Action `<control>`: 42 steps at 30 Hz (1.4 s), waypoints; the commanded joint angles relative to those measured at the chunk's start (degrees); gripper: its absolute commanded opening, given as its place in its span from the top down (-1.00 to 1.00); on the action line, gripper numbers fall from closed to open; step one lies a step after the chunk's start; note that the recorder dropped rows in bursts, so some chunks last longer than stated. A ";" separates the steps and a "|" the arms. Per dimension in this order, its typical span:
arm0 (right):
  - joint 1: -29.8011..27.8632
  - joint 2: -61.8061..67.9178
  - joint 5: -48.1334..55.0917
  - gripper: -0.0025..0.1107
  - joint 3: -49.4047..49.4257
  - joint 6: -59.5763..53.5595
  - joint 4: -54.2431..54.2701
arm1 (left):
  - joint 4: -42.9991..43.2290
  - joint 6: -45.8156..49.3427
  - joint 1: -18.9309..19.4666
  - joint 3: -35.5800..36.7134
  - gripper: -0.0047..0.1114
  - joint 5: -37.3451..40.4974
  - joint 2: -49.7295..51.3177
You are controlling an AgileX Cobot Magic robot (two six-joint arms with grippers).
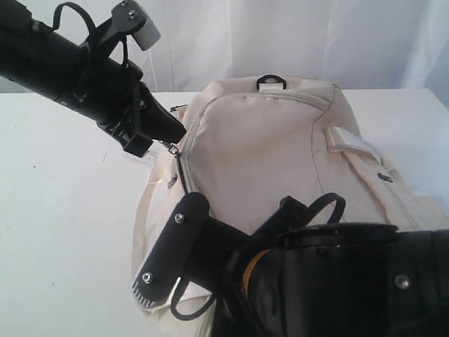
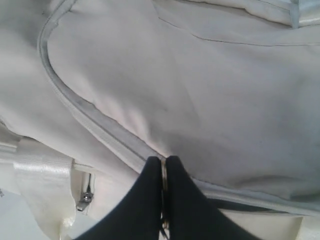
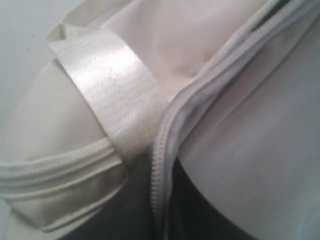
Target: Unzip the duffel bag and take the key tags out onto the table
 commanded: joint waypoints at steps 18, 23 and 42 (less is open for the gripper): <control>-0.06 -11.89 24.17 0.96 16.56 4.54 3.02 | 1.46 -3.91 4.71 -0.25 0.92 -8.41 0.01; -0.69 -12.03 25.15 0.96 17.00 4.54 1.26 | 1.46 -3.91 8.80 -0.25 0.92 -4.81 -1.05; -12.55 -12.03 18.78 0.96 17.14 3.67 -2.82 | 0.90 -2.31 17.49 -0.16 0.92 7.44 -5.66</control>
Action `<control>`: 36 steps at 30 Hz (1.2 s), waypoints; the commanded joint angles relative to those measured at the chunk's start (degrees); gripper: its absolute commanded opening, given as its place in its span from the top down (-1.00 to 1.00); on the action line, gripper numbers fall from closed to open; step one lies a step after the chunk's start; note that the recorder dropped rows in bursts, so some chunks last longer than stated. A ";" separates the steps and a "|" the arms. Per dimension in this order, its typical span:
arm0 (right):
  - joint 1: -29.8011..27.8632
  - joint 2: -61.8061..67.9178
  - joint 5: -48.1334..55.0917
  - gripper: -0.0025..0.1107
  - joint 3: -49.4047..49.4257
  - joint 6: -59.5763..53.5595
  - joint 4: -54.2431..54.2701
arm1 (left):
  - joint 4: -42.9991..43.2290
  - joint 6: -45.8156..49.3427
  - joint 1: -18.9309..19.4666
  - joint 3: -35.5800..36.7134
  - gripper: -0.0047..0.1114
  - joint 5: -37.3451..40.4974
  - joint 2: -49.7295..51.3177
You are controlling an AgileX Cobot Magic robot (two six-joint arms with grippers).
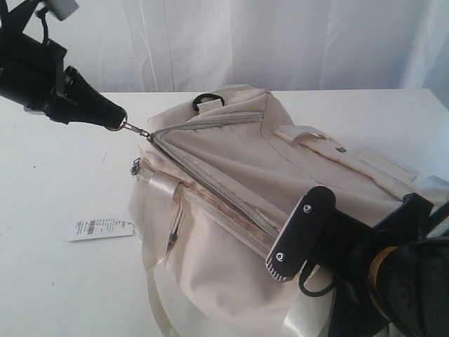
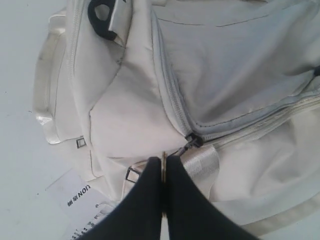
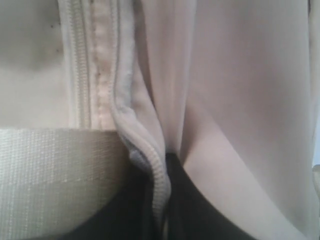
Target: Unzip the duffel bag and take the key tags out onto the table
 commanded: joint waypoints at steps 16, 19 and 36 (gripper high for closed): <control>-1.61 -6.10 -0.63 0.13 -11.17 -1.82 14.27 | -10.59 14.84 -0.08 0.82 0.92 6.08 0.68; -1.61 -8.07 -16.62 0.13 -11.91 -7.59 13.71 | -11.43 16.75 -1.55 1.26 0.92 6.45 0.91; -1.62 17.64 -21.39 0.04 -19.88 25.47 -34.33 | -14.03 19.75 -1.83 1.26 0.92 8.44 0.91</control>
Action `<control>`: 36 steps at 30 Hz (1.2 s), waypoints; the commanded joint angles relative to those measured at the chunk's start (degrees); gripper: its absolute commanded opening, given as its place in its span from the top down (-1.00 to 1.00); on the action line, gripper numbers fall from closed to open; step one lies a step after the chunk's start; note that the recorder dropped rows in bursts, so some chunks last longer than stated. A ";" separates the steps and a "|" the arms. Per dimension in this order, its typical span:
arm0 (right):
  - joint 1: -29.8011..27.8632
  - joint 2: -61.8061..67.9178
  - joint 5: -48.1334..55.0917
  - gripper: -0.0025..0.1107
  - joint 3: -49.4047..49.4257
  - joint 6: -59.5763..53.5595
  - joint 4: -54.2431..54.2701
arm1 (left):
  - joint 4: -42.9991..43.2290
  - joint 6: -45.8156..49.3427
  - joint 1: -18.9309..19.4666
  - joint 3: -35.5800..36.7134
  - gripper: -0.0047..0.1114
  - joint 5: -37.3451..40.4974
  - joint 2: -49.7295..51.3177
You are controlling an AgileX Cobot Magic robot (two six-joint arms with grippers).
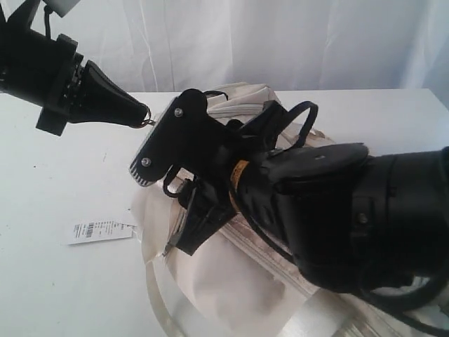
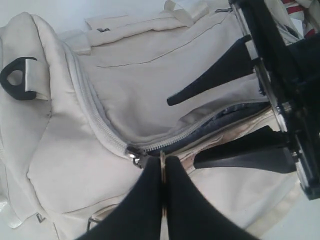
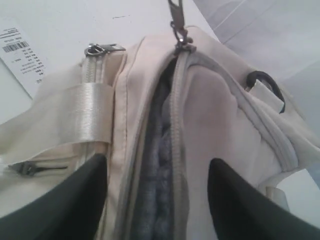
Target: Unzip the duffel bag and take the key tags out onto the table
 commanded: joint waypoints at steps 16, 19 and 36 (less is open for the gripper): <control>-0.05 3.34 -12.40 0.96 1.80 6.97 10.53 | -7.60 2.68 -0.41 0.42 0.92 -4.90 3.01; 0.84 3.34 -11.75 0.96 4.11 6.97 11.87 | -8.27 2.91 -0.41 0.42 0.92 -4.54 4.83; 8.75 2.14 -9.21 0.96 9.47 6.98 13.69 | -11.62 4.86 -0.41 -0.80 0.92 -0.51 8.51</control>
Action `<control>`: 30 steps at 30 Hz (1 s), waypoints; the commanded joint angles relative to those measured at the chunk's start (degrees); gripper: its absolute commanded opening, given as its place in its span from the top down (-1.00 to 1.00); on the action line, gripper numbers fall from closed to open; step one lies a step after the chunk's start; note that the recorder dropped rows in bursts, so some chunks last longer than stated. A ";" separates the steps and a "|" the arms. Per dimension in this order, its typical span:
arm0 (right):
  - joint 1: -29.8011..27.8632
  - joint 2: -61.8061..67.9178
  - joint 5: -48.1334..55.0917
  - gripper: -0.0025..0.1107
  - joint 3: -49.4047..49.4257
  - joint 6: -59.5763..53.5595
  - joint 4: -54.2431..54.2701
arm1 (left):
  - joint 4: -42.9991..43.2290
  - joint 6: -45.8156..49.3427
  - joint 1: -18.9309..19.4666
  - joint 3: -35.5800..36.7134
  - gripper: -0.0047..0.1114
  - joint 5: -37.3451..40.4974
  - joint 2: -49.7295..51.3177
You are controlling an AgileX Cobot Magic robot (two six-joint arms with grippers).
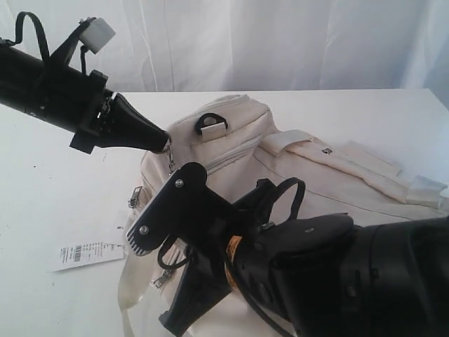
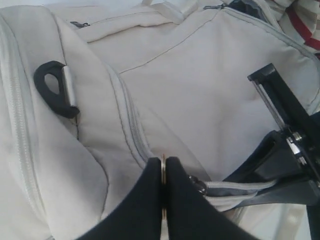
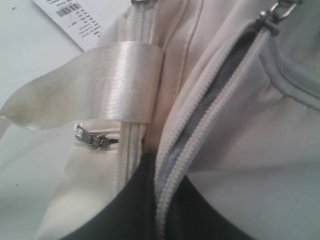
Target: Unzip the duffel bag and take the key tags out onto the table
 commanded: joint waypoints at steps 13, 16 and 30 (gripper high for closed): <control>5.95 -3.26 0.07 0.96 1.85 0.40 5.99 | 4.80 -8.23 -6.36 -7.72 0.92 -6.83 -0.47; 5.95 -3.39 -0.48 0.96 1.85 0.40 6.25 | 5.08 -8.42 -7.25 -7.75 0.92 -8.51 0.03; 10.59 -3.94 8.00 0.96 1.85 0.39 9.50 | 4.57 -8.69 -7.25 -10.52 0.92 -10.81 4.13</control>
